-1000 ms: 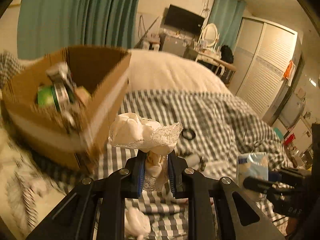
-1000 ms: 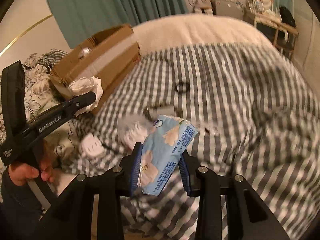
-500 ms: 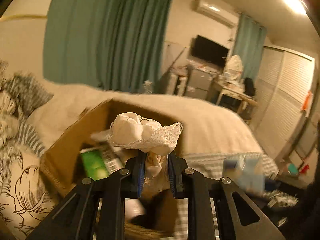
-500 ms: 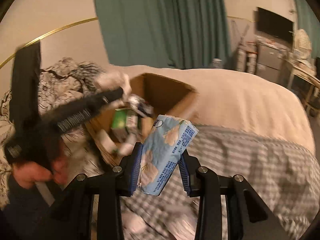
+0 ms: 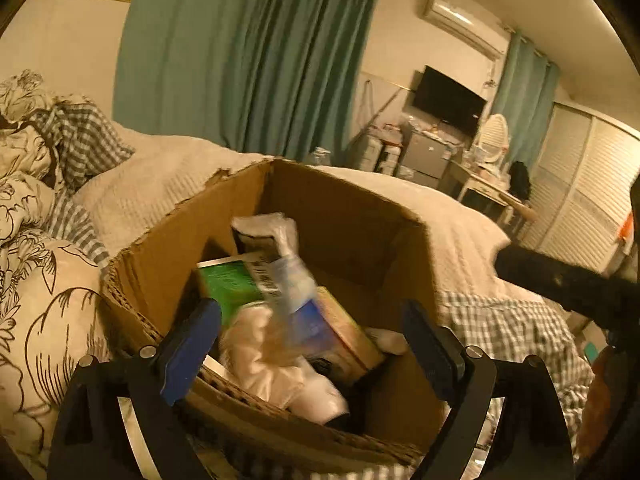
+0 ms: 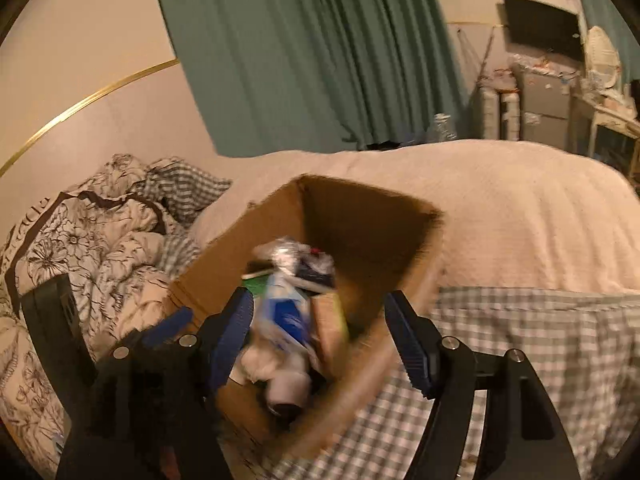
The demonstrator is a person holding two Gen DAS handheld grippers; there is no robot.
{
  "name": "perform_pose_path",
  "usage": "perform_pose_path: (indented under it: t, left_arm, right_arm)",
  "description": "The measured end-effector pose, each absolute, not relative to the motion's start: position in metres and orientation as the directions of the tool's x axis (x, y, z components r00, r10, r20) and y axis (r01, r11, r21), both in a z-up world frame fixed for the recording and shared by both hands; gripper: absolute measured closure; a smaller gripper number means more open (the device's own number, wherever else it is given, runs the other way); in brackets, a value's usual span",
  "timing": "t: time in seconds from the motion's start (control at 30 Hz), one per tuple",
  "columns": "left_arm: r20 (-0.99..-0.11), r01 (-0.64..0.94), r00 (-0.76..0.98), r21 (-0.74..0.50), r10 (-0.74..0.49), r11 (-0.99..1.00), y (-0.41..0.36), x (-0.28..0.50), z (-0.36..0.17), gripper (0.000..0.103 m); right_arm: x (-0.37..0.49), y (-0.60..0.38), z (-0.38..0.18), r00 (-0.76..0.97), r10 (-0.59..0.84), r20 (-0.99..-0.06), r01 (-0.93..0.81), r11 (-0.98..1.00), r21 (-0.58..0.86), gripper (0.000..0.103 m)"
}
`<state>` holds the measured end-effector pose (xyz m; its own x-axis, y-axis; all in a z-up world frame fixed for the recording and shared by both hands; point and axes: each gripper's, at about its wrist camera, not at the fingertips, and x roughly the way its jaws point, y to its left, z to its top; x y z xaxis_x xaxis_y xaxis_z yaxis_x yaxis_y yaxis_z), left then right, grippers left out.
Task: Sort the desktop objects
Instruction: 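Drop the lace cloth and tissue pack into the box with both grippers, then grasp the white figurine with the left gripper while the right grasps the floss-pick tub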
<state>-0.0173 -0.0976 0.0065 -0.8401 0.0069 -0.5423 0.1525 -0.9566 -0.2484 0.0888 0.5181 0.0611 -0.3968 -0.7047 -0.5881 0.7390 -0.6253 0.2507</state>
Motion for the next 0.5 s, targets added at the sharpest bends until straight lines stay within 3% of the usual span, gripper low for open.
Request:
perform_pose_path:
  t: [0.27,0.5]
  left_arm:
    - [-0.603,0.012,-0.786,-0.238,0.138,-0.971,-0.02,0.024,0.015,0.008]
    - [-0.786,0.053,-0.617,-0.083,0.033,-0.995,0.028,0.044,-0.06,0.008]
  right_arm:
    - [0.118,0.646,0.046,-0.502,-0.528,-0.686,0.651,-0.752,0.102,0.034]
    - [0.137,0.699,-0.035,-0.386,-0.469,-0.794,0.647,-0.752,0.13,0.034]
